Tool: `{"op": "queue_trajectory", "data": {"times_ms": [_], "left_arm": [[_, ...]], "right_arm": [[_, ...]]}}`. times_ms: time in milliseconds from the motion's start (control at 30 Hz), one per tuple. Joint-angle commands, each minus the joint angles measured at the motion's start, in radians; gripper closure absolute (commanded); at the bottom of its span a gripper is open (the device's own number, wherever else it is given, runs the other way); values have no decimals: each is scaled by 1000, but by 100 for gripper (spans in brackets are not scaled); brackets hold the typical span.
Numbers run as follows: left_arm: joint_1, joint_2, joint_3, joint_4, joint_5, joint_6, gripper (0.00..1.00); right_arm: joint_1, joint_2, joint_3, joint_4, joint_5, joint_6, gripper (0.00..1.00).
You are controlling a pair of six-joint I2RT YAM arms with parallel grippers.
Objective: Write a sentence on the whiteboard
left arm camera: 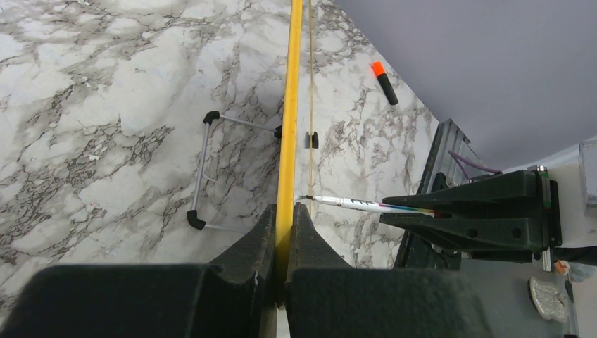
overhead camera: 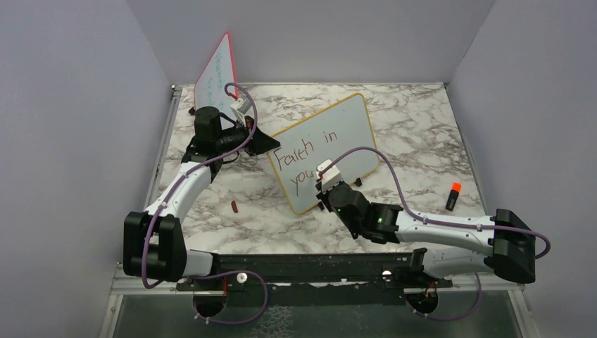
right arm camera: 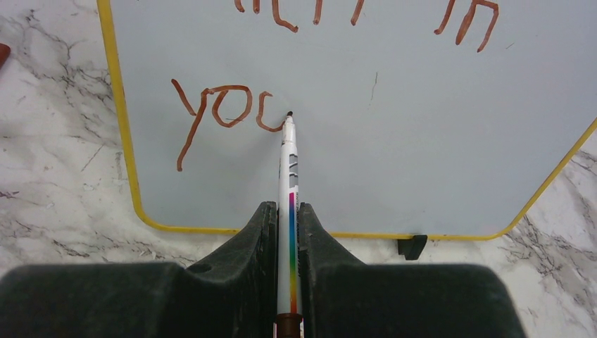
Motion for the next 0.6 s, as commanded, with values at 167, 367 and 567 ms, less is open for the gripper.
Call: {"op": "queue_trajectory", "data": {"times_ms": [167, 367, 567], "left_arm": [[-19, 26, -17, -75, -29, 46, 100], [-19, 25, -18, -76, -30, 46, 100], [-19, 25, -17, -76, -30, 47, 100]], "right_arm": [[-15, -7, 10, 79, 20, -50, 99], [-18, -6, 14, 88, 15, -53, 99], [-21, 1, 13, 61, -5, -40, 99]]}}
